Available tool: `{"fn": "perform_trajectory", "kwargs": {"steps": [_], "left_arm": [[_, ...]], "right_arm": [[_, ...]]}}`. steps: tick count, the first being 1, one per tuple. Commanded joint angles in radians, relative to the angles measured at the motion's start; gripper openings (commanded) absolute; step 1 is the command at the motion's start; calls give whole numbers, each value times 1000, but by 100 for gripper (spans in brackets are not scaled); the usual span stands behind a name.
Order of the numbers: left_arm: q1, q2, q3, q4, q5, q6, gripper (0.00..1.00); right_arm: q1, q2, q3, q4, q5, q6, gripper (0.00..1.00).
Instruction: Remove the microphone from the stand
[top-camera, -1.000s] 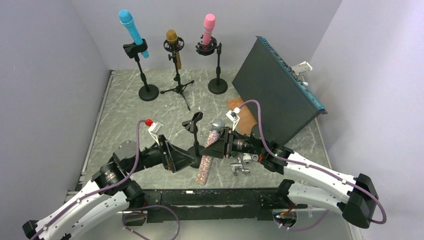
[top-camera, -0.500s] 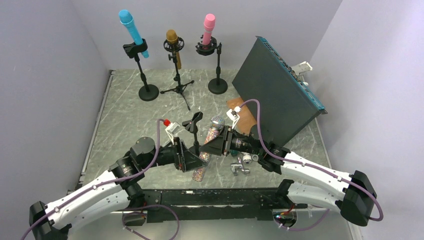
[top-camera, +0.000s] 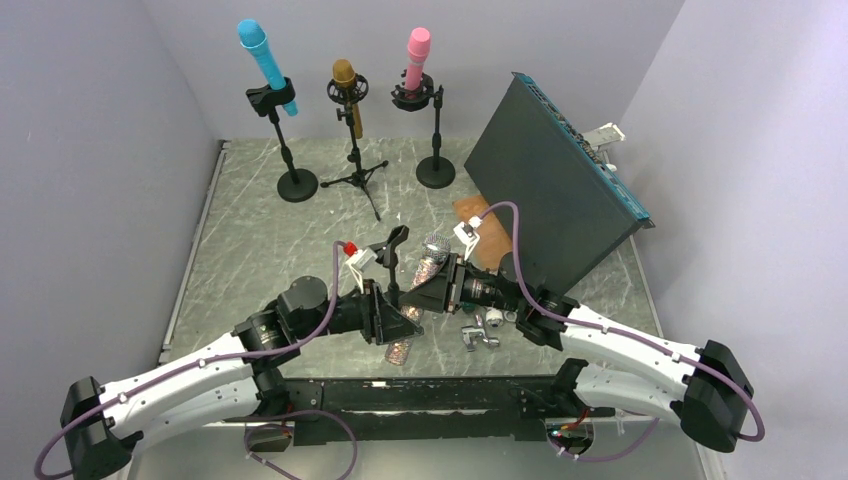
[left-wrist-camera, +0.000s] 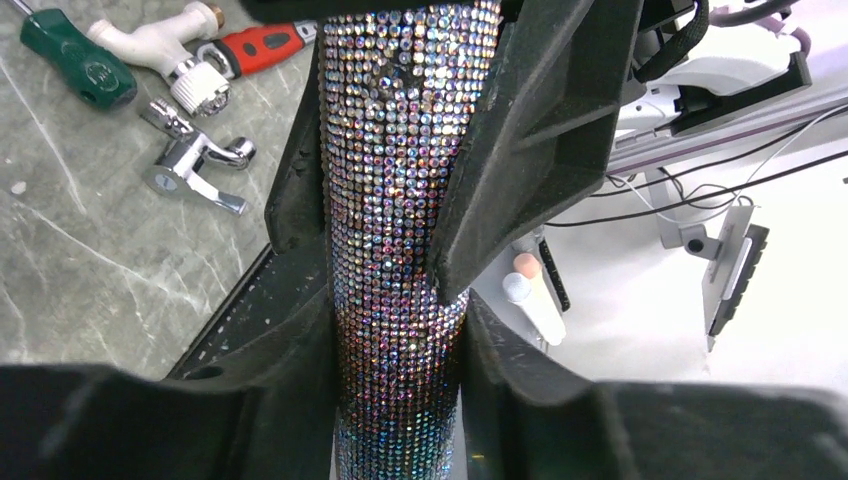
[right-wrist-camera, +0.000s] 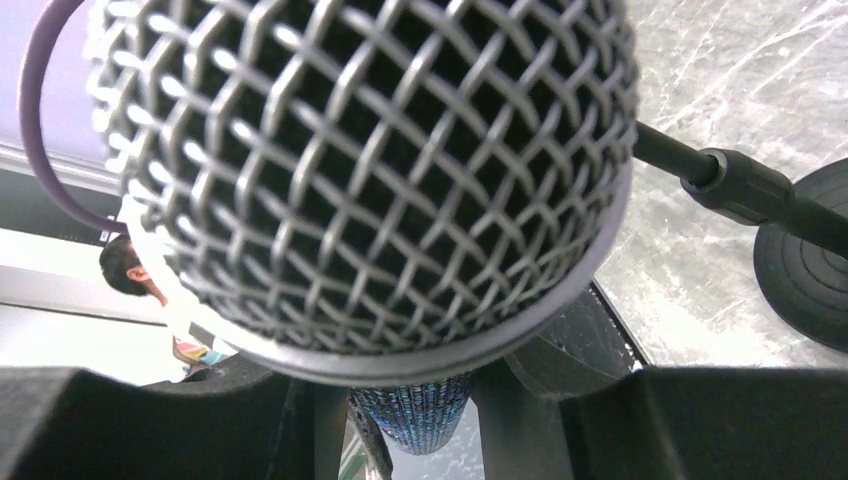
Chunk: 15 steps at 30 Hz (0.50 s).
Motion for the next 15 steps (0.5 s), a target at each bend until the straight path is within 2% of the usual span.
{"fn": "perform_trajectory", "kwargs": {"steps": [1,4,6,9,12,15], "left_arm": [[-6,-20,39,-8,-56,23,30],[-10,-31,51,-41,-52,44,16],[-12,-41,62,-60,-41,59,8],[-15,-58,102,-119,-26,90,4],[-21,-71,165,-177,-9,132,1],[-24,-79,240,-242,4,181,0]], "right_arm": [[4,-27,-9,83,-9,8,6],[4,-48,-9,44,7,-10,27],[5,-68,-3,5,20,-33,47],[3,-112,36,-108,67,-97,74],[3,-166,100,-249,145,-190,90],[2,-231,161,-357,232,-286,95]]}}
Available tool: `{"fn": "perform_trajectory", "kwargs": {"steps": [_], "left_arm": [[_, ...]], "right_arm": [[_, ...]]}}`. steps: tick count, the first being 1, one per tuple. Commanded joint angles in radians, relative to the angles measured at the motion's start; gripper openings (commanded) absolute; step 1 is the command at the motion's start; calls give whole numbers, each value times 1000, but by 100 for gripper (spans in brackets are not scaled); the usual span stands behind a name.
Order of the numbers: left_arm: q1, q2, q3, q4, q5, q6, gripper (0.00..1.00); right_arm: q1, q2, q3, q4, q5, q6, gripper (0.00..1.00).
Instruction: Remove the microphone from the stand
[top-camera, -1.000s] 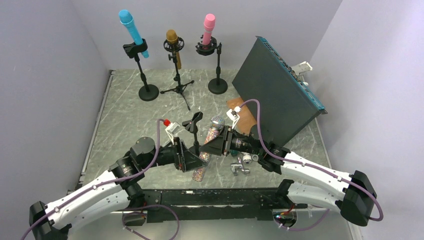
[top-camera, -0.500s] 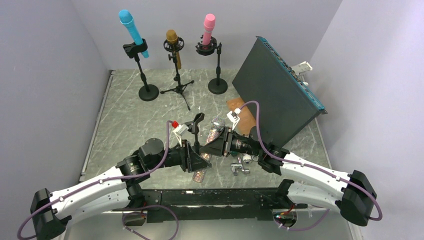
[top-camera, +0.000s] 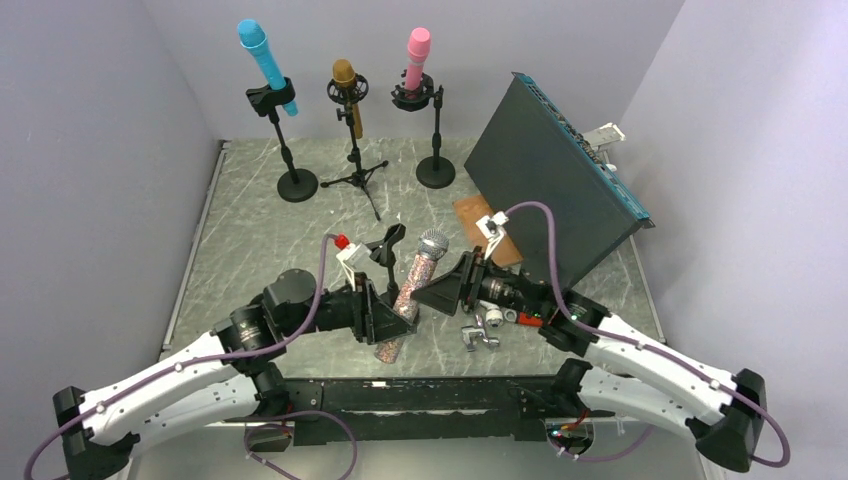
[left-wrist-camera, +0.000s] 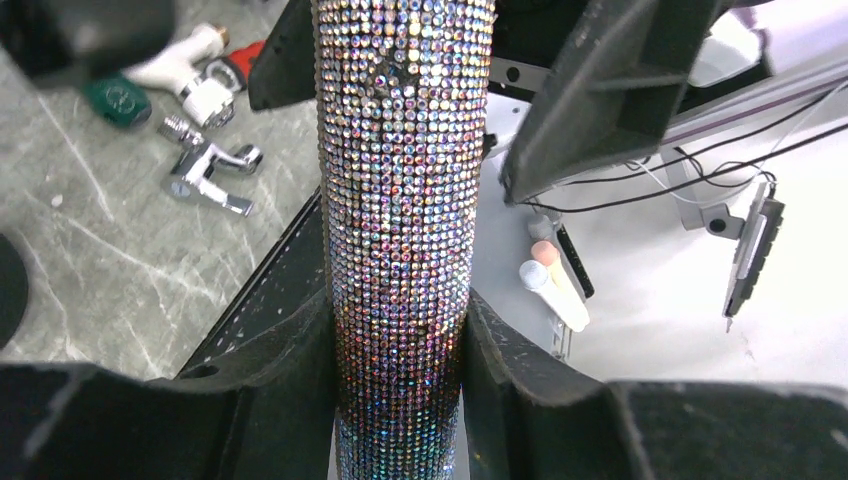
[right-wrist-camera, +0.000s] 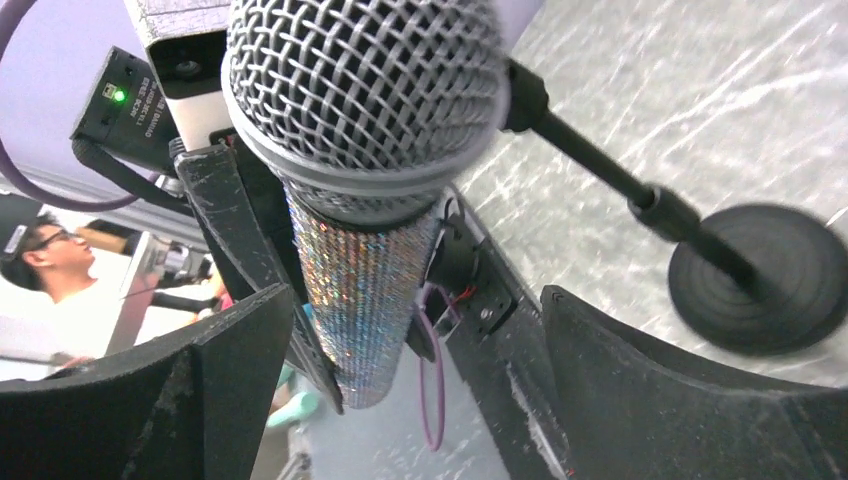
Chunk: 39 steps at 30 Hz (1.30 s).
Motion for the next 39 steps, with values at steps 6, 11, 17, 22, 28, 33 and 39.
{"fn": "perform_trajectory", "kwargs": {"steps": [6,11,17,22,28,33,39], "left_arm": [[-8,-48,312,-173,13,190,0],[-8,-31,576,-543,-376,190,0],[-8,6,762,-861,-869,180,0],[-9,13,818,-1083,-1210,133,0],[-7,-12,770,-1083,-1334,192,0],[50,55,706,-1055,-1301,243,0],[537,136,518,-855,-817,388,0]], "right_arm": [[-2,-186,175,-296,290,-246,98],[-1,-224,191,-341,356,-266,98],[-2,-222,194,-362,363,-258,97],[-2,-223,198,-390,376,-255,97],[-1,-216,202,-405,391,-256,97],[-2,-190,204,-399,380,-238,96],[-1,-179,206,-420,374,-223,96]]}}
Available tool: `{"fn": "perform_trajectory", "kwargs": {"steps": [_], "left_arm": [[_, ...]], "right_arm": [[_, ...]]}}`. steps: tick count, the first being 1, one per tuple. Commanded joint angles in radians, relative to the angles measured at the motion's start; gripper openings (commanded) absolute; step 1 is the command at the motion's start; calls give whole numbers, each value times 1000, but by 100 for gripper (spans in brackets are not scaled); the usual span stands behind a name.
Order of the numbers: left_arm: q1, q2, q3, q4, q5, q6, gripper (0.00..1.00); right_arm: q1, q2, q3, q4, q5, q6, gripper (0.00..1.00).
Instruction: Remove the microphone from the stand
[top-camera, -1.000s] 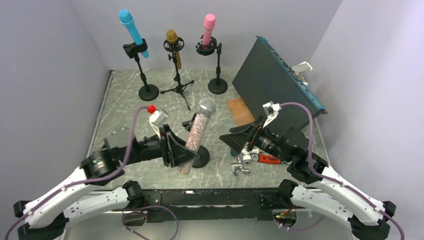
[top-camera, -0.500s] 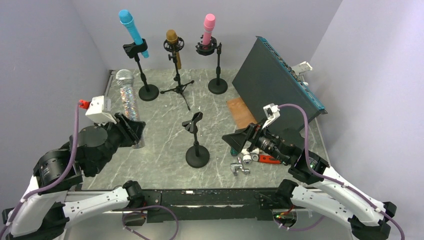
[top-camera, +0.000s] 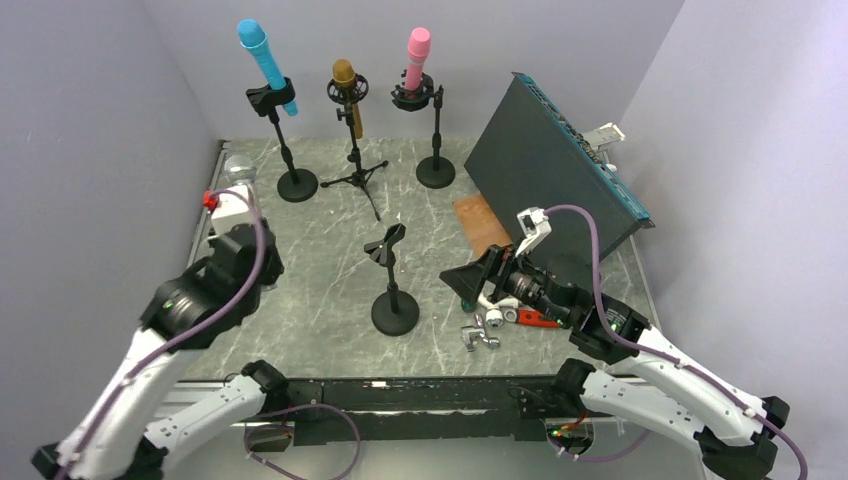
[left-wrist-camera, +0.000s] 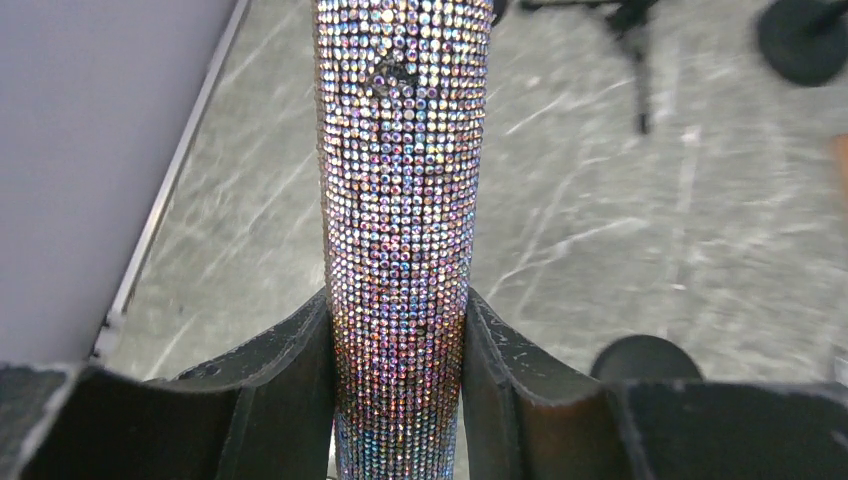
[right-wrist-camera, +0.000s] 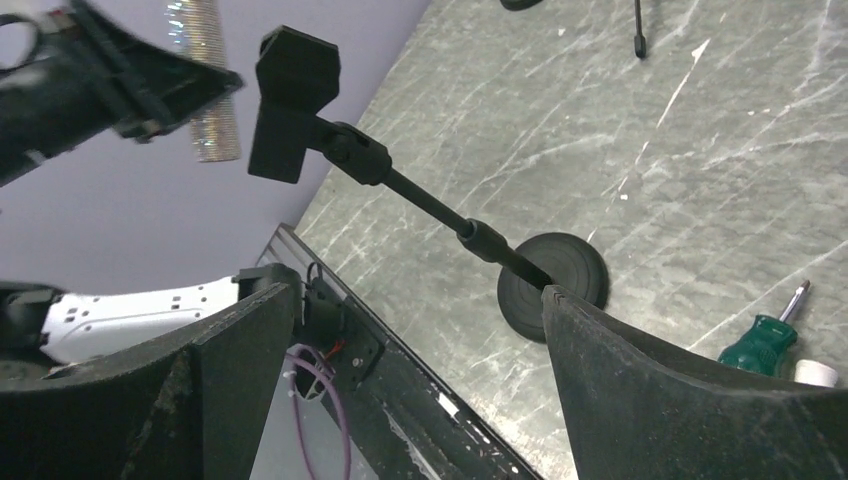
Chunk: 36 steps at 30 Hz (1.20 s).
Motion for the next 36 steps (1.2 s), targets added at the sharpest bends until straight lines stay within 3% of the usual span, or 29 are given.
{"fn": "perform_trajectory", "kwargs": {"steps": [1,6,16,20,28,35,36], "left_arm": [[334,66,-141,165,371,95,0],[602,136,-321,247,467,-99,0],[815,394,-417,97,534,-675,0],[905,399,-527,204,630,-762,0],[934,388,-556,227,445,-845,0],[1023,441,-622,289,498,-828,0],[1028,433,-634,293,502,-831,4]], "right_arm": [[0,-5,45,-17,6,14,96],[0,-35,32,-32,28,20,96],[0,-21,18,-18,14,13,96],[0,-31,13,-23,17,14,96],[0,-69,-19,-46,36,22,96],[0,-66,-22,-32,28,26,96],[0,-62,-18,-30,24,26,96]]}}
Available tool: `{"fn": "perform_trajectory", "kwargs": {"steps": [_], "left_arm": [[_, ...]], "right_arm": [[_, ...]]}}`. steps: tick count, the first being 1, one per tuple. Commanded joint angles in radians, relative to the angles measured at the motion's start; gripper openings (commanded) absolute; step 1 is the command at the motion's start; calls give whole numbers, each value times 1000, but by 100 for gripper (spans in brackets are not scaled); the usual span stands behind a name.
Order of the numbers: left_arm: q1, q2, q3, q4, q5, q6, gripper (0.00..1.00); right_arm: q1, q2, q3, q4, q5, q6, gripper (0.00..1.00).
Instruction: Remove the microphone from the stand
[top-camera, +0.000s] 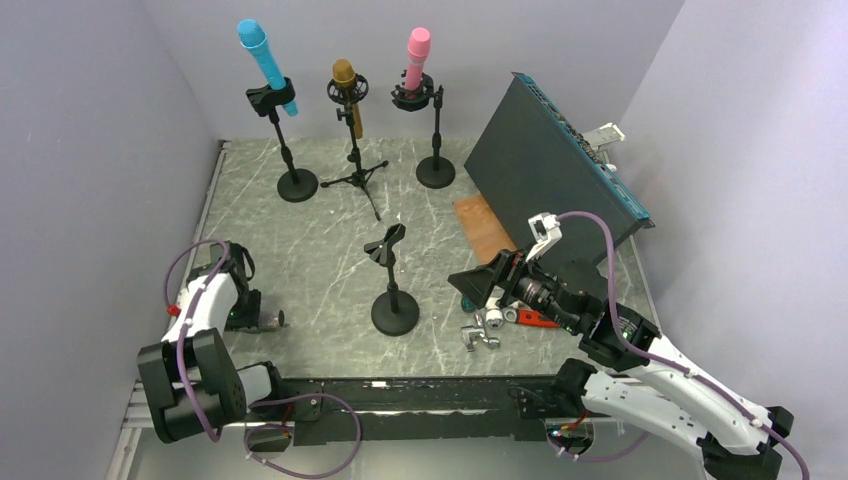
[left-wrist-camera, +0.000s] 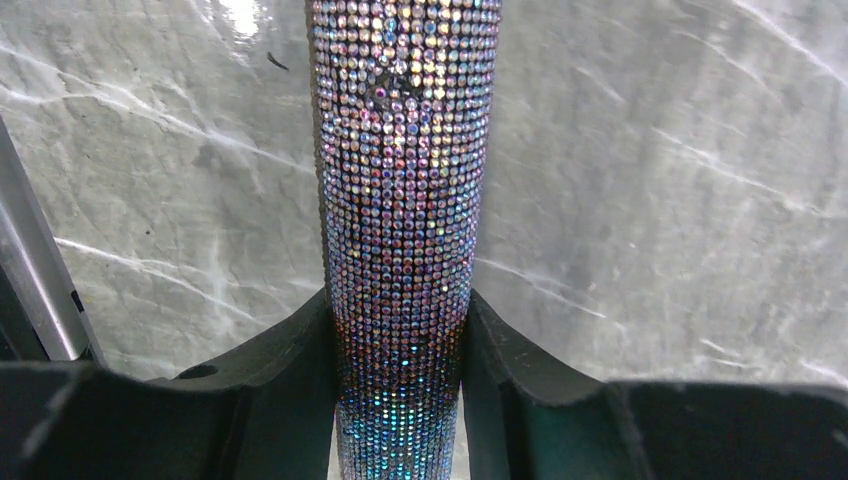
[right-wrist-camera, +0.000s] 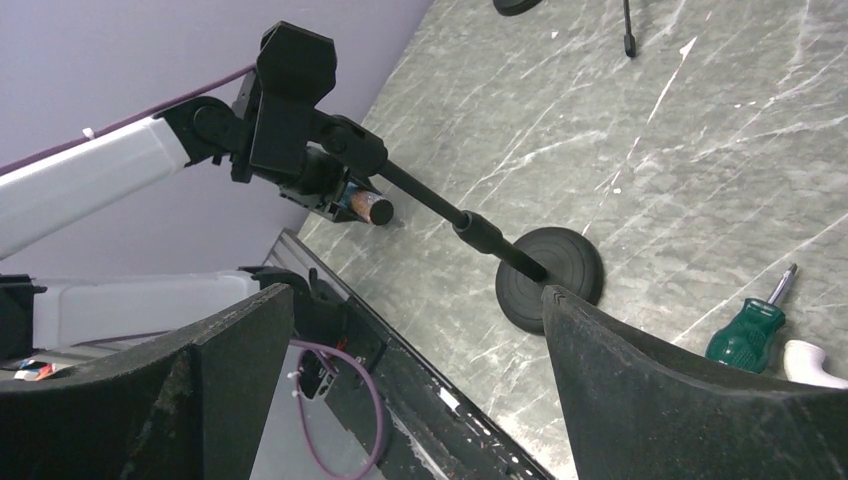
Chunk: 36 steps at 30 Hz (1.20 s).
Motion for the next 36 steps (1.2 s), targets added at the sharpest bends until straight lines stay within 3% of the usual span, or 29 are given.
{"fn": "perform_trajectory", "kwargs": {"steps": [1,4,15,24,36], "left_arm": [[35,-15,-54,36,2,-34,12],[35,-45,-83,70,-4,-33,30],[60,-15,-114,113,30,-6,67],[70,-115,-106,81,62,36,97],[74,-484,9,-125,227,194,99]], "right_arm": [[0,5,3,18,2,10,96],[0,11,5,20,-3,13,96],[0,11,-16,36,-15,33,95],[0,35,0,19,-24,27,96],[-1,227,108,63,-261,88,99]]}}
